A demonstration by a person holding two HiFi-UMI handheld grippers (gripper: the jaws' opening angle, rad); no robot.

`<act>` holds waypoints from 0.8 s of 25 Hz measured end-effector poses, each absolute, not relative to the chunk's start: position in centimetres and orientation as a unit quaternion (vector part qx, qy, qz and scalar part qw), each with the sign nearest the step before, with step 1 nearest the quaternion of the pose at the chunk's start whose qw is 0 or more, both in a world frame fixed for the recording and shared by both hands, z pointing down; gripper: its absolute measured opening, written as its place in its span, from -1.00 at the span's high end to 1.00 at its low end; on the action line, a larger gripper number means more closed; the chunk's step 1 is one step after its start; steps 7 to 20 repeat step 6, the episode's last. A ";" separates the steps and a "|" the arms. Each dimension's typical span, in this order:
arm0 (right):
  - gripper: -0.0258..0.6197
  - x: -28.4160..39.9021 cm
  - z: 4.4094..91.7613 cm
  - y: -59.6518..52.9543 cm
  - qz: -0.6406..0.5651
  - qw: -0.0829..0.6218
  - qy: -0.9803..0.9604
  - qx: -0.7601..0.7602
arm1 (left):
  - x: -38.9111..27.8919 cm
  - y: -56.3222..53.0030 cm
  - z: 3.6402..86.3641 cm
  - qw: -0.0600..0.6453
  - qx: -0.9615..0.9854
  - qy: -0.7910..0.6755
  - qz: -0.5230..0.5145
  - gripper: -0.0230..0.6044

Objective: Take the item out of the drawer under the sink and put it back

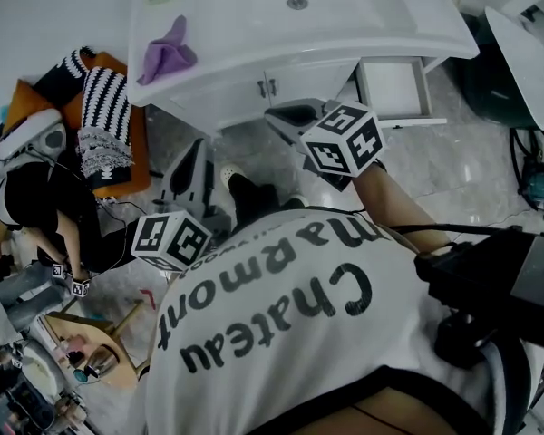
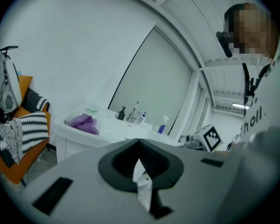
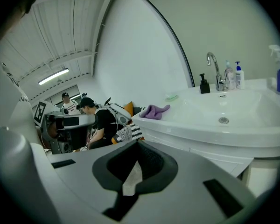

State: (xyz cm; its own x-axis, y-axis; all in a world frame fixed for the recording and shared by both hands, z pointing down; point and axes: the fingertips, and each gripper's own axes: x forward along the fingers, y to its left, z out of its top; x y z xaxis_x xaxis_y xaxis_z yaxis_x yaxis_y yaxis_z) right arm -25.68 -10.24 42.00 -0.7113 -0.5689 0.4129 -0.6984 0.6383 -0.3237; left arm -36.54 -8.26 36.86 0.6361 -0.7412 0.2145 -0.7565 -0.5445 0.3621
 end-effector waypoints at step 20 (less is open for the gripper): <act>0.89 -25.8 41.9 -10.3 0.234 0.139 -0.896 0.350 | -36.7 -8.2 36.6 0.213 0.878 -0.429 0.020 0.90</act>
